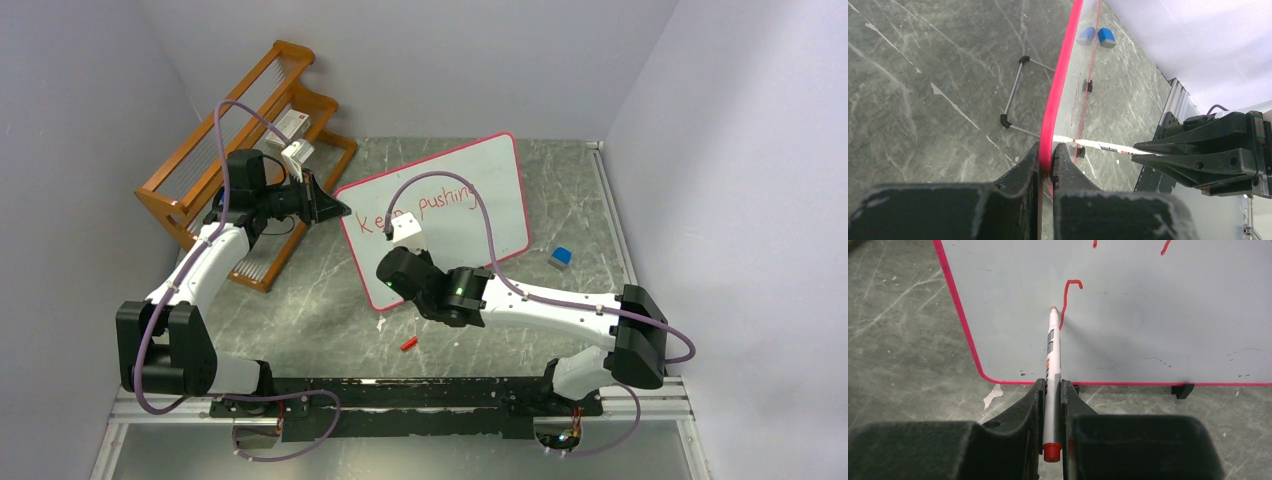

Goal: Write a sentence on the whiteboard

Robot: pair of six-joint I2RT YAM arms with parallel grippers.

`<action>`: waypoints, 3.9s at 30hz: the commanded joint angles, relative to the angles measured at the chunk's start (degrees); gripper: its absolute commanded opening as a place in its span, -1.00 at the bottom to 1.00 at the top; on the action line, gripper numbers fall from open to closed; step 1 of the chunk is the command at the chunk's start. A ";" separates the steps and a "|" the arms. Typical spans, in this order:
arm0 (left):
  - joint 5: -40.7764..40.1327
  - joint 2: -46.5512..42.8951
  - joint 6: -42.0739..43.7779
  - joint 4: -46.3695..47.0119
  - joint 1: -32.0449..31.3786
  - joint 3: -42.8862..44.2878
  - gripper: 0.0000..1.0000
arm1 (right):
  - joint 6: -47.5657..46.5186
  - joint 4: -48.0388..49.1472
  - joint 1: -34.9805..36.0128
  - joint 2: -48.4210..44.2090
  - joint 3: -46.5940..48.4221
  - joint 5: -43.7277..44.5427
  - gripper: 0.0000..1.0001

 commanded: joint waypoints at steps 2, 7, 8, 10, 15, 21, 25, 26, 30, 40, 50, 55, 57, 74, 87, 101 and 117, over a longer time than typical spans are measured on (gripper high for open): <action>-6.94 1.48 6.00 -3.31 -1.25 -1.01 -0.90 | 0.53 -0.13 -1.06 0.18 0.00 3.46 -1.00; -6.95 1.44 6.00 -3.30 -1.25 -1.01 -0.90 | 0.79 -0.59 -1.17 -0.34 -0.09 4.05 -1.00; -6.99 1.44 6.00 -3.27 -1.25 -1.01 -0.90 | 0.89 -0.82 -1.22 -0.36 -0.05 4.21 -1.00; -7.01 1.46 6.00 -3.29 -1.25 -1.01 -0.90 | 0.84 -1.13 -1.37 -0.44 -0.01 4.52 -1.00; -6.90 1.46 5.94 -3.27 -1.29 -1.00 -0.90 | 1.24 -1.43 -1.55 -1.01 -0.34 5.02 -1.00; -7.02 1.52 5.90 -3.25 -1.25 -1.01 -0.90 | 0.47 -0.64 -1.58 -1.93 -0.46 3.33 -1.00; -7.16 1.52 6.00 -3.31 -1.25 -1.01 -0.90 | -0.29 0.38 -1.53 -3.84 -1.29 1.09 -1.00; -7.14 1.52 6.00 -3.29 -1.25 -1.01 -0.90 | -0.30 0.12 -1.57 -4.14 -1.32 0.97 -1.00; -7.18 1.53 5.96 -3.28 -1.25 -1.05 -0.90 | -0.08 -0.94 -1.61 -4.96 -1.85 1.45 -1.00; -7.19 1.48 6.00 -3.40 -1.25 -1.01 -0.90 | 0.57 0.16 -2.11 -4.46 -2.91 3.22 -1.00; -7.19 1.61 6.09 -3.45 -1.25 -0.92 -0.90 | 0.16 1.71 -2.22 -4.09 -2.83 3.29 -1.00; -7.25 1.59 6.09 -3.44 -1.25 -0.92 -0.90 | 0.14 2.25 -2.50 -3.50 -2.84 3.18 -1.00; -7.19 1.61 6.09 -3.42 -1.25 -0.93 -0.90 | 0.18 2.24 -2.63 -3.23 -2.73 3.18 -1.00; -7.10 1.70 6.00 -3.41 -1.25 -0.84 -0.90 | -0.14 1.99 -2.85 -2.04 -2.67 0.42 -1.00; -7.19 1.70 6.00 -3.36 -1.25 -0.96 -0.90 | 0.79 -0.71 -2.87 -2.19 -3.72 -0.43 -1.00; -7.35 1.61 6.17 -3.57 -1.25 -0.92 -0.90 | 1.37 -2.19 -2.99 -2.60 -3.79 3.14 -1.00; -7.19 1.63 6.17 -3.59 -1.25 -0.84 -0.89 | -0.47 2.47 -3.31 -3.52 -3.20 5.00 -1.00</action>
